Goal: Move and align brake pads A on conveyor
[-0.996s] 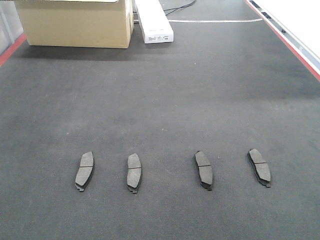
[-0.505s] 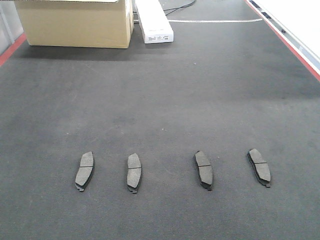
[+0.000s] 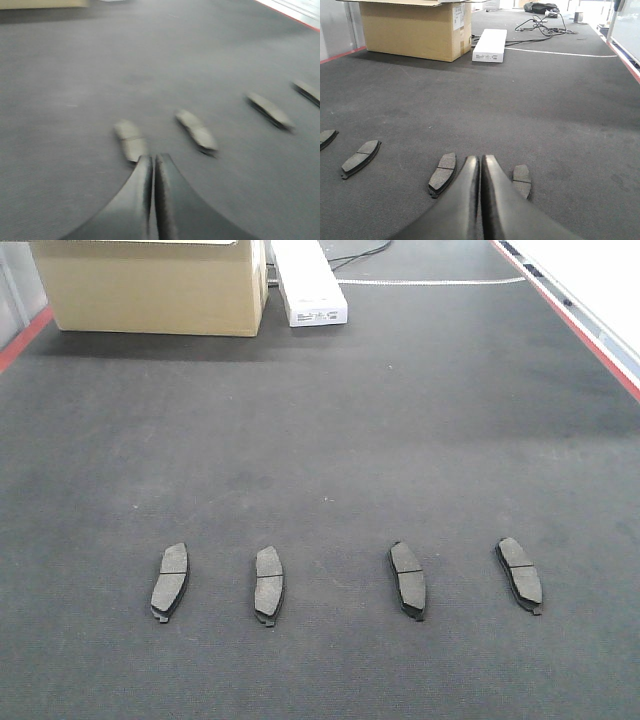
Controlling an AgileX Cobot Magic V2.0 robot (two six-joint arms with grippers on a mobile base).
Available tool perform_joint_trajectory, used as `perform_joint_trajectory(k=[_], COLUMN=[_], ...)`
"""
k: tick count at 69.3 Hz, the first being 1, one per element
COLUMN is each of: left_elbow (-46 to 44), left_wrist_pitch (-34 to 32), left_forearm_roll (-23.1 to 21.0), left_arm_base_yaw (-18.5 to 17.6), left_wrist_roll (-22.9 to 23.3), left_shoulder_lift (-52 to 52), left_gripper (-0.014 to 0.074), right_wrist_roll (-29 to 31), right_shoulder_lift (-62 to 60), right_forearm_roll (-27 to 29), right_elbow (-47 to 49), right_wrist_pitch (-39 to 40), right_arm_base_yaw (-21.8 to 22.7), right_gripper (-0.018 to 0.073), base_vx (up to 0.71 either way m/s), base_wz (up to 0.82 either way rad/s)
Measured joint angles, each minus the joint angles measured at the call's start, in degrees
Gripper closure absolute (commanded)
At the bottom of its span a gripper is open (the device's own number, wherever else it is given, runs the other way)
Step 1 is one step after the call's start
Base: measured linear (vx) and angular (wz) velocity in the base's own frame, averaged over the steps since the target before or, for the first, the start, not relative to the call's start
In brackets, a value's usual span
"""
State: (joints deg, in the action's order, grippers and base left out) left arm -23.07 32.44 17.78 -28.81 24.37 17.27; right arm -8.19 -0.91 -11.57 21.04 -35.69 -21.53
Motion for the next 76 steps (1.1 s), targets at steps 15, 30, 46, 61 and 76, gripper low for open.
perform_joint_trajectory(k=[15,30,46,61,76], left_elbow=[7.3,18.8,24.6,24.6,24.6], left_wrist_pitch=[-10.4,-25.6,-29.8,-27.7,-27.5], left_forearm_roll=[-6.6,-21.1,-22.0,-19.5,-19.0], left_arm_base_yaw=[16.6,25.5,26.8,30.0,33.7], left_wrist_roll=[-4.4,-24.8,-29.2,-29.7,-29.8], left_shoulder_lift=[-4.5,-7.7,-13.3,-18.0,-18.0], left_gripper=[0.0603,0.0603,0.0603,0.0603,0.0603], right_wrist_roll=[0.0,0.0,0.0,0.0,0.0], right_shoulder_lift=[0.0,0.0,0.0,0.0,0.0], right_forearm_roll=[0.0,0.0,0.0,0.0,0.0], right_elbow=[0.0,0.0,0.0,0.0,0.0], right_wrist_pitch=[-0.1,-0.1,-0.1,-0.1,-0.1], right_arm_base_yaw=[0.0,0.0,0.0,0.0,0.0], right_gripper=[0.0571,0.0571,0.0571,0.0571,0.0571], base_vx=[0.00,0.00,0.00,0.00,0.00], base_wz=[0.00,0.00,0.00,0.00,0.00])
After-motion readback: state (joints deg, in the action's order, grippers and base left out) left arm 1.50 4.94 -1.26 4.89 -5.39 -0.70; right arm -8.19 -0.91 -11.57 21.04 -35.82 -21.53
